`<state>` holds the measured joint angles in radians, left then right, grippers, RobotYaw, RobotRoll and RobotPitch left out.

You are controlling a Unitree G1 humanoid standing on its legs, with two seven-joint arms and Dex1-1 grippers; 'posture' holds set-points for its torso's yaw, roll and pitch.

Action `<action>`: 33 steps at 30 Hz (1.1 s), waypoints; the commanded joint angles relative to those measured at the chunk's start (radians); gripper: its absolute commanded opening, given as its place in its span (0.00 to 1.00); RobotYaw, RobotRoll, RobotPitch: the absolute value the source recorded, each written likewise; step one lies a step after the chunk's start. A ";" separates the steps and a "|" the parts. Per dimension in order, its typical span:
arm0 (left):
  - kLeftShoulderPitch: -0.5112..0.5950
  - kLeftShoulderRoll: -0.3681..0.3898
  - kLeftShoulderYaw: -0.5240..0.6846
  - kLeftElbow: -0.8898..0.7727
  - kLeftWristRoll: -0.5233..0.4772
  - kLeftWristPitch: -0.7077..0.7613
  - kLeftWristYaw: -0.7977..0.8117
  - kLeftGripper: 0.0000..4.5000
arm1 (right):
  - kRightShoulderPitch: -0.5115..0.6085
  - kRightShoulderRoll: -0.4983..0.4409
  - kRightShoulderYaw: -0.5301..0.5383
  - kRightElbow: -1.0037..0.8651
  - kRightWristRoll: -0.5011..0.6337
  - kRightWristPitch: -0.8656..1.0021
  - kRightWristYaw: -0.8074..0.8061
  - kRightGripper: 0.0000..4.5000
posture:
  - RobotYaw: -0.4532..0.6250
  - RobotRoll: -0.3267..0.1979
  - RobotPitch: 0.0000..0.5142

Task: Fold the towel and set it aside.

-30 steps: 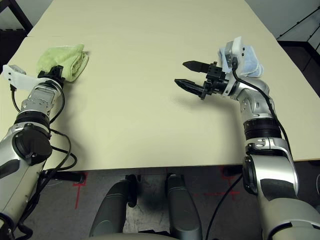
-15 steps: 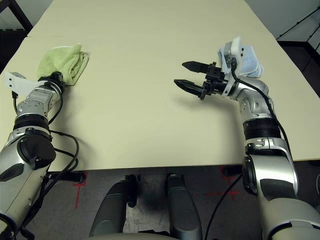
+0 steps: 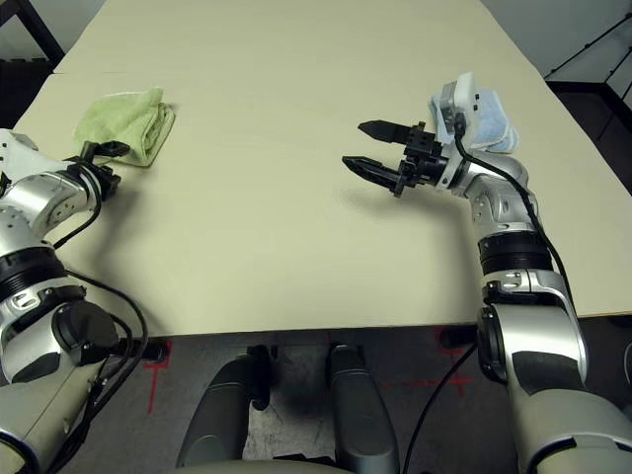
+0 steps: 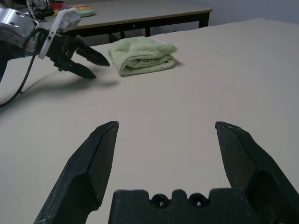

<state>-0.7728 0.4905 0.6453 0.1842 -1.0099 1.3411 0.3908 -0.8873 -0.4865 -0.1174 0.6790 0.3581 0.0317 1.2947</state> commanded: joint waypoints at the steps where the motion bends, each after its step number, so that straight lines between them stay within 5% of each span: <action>1: 0.025 0.166 -0.268 -0.176 0.032 -0.032 -0.386 0.99 | -0.006 0.001 0.009 0.019 -0.008 -0.017 0.010 1.00 | 0.41 0.62 0.35; 5: 0.064 0.290 -0.504 -0.198 0.268 -0.406 -0.755 0.99 | -0.012 0.002 0.011 0.028 -0.011 -0.028 0.011 1.00 | 0.40 0.62 0.34; 11: 0.062 0.271 -0.684 -0.024 0.593 -0.905 -0.997 0.99 | -0.013 0.012 0.005 0.039 -0.027 -0.052 -0.045 1.00 | 0.40 0.62 0.34; 23: -0.071 -0.048 -0.582 0.496 0.803 -1.441 -0.786 0.99 | -0.036 0.187 -0.075 0.258 -0.165 -0.340 -0.758 1.00 | 0.38 0.62 0.34; 33: -0.146 -0.122 -0.512 0.799 0.854 -1.646 -0.660 0.99 | -0.085 0.155 -0.126 0.481 -0.192 -0.452 -1.005 1.00 | 0.35 0.62 0.32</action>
<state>-0.9048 0.3729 0.1207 0.9412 -0.1746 -0.2758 -0.2939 -0.9777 -0.3222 -0.2293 1.1286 0.1745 -0.4007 0.3152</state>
